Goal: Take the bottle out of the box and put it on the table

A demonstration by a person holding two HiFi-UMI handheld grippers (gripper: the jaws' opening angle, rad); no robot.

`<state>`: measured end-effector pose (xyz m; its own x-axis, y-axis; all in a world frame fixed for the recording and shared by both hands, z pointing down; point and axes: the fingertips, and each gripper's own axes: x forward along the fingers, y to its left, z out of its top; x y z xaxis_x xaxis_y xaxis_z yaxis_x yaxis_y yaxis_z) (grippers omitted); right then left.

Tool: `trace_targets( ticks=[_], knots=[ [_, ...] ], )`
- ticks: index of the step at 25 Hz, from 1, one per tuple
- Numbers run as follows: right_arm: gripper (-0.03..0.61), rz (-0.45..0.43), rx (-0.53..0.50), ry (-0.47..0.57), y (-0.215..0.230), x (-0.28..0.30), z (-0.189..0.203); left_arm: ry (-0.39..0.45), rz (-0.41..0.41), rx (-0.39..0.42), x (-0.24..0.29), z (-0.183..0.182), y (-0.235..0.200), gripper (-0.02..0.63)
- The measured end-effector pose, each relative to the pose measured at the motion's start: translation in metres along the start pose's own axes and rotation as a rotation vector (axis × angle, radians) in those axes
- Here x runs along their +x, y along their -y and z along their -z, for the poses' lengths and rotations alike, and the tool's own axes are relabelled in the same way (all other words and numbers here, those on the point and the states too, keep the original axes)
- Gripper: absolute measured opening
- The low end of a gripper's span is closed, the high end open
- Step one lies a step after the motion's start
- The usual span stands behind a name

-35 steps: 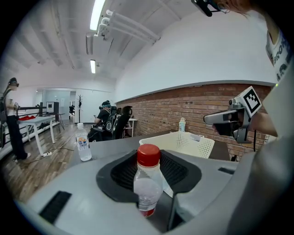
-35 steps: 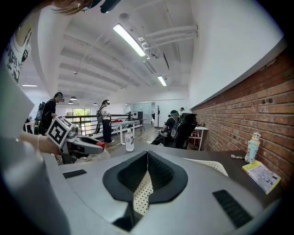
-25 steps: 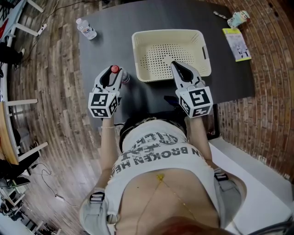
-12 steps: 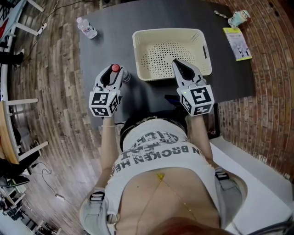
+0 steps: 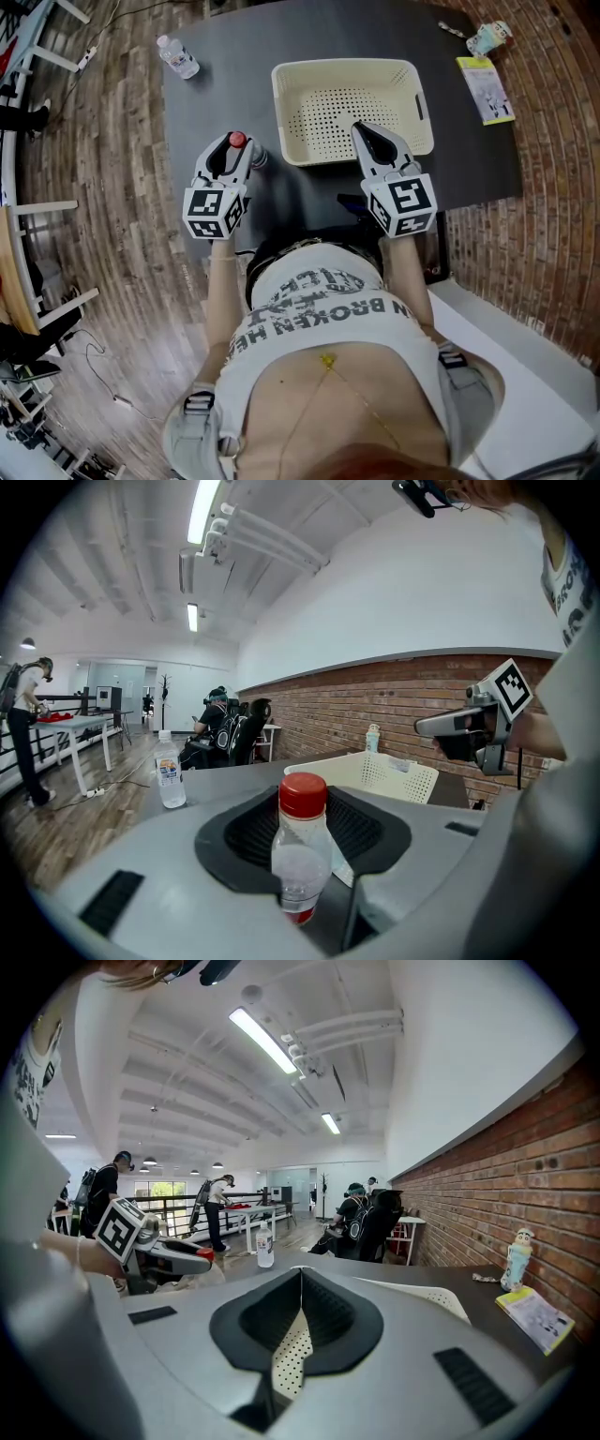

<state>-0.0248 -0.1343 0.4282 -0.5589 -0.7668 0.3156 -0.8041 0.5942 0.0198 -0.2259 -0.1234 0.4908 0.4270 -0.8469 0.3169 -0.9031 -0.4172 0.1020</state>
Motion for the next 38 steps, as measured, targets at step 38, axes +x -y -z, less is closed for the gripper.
trace_targets(
  ticks=[38],
  knots=[
    [0.009,-0.016,-0.003,-0.004,-0.006,-0.001,0.005,0.042,-0.019,0.114,-0.01,-0.029,0.013,0.163]
  ],
)
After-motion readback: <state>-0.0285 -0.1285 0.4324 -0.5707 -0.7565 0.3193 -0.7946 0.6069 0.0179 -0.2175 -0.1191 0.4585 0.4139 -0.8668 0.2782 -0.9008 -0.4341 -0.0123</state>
